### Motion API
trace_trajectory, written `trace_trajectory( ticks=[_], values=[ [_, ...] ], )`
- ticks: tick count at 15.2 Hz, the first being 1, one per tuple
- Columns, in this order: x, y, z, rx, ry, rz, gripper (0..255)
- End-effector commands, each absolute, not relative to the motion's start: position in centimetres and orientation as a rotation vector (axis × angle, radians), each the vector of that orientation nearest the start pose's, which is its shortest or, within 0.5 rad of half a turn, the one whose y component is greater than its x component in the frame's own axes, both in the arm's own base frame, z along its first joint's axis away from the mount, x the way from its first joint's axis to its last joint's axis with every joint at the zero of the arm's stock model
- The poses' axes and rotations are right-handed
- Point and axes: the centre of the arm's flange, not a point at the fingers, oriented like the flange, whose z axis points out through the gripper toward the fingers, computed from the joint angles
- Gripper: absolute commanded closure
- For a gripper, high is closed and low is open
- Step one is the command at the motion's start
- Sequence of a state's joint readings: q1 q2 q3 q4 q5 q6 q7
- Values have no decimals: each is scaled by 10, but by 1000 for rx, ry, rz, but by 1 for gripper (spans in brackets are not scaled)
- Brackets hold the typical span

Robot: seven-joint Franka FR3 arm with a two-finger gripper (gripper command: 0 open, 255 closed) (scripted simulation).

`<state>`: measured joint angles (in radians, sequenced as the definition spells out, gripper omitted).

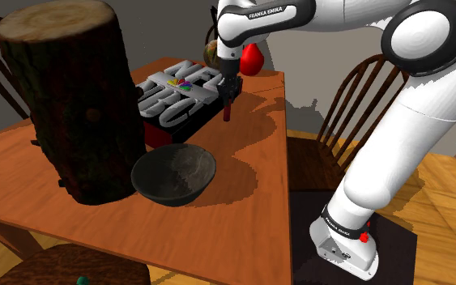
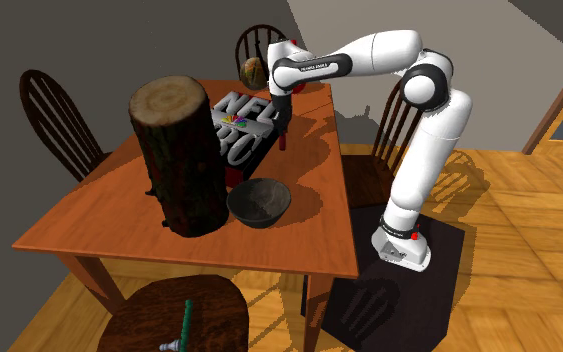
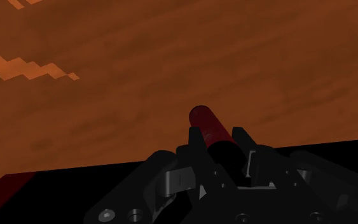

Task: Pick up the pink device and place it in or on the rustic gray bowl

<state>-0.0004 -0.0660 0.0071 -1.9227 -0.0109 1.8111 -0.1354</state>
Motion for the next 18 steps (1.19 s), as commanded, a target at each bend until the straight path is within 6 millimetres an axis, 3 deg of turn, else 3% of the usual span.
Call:
trace_trajectory(
  ticks=[1, 5, 18],
  values=[
    [536, 2, 513, -3141, -227, 74, 255],
    [536, 3, 513, -3141, -227, 74, 255],
    [536, 3, 582, -3141, -227, 74, 255]
  ],
)
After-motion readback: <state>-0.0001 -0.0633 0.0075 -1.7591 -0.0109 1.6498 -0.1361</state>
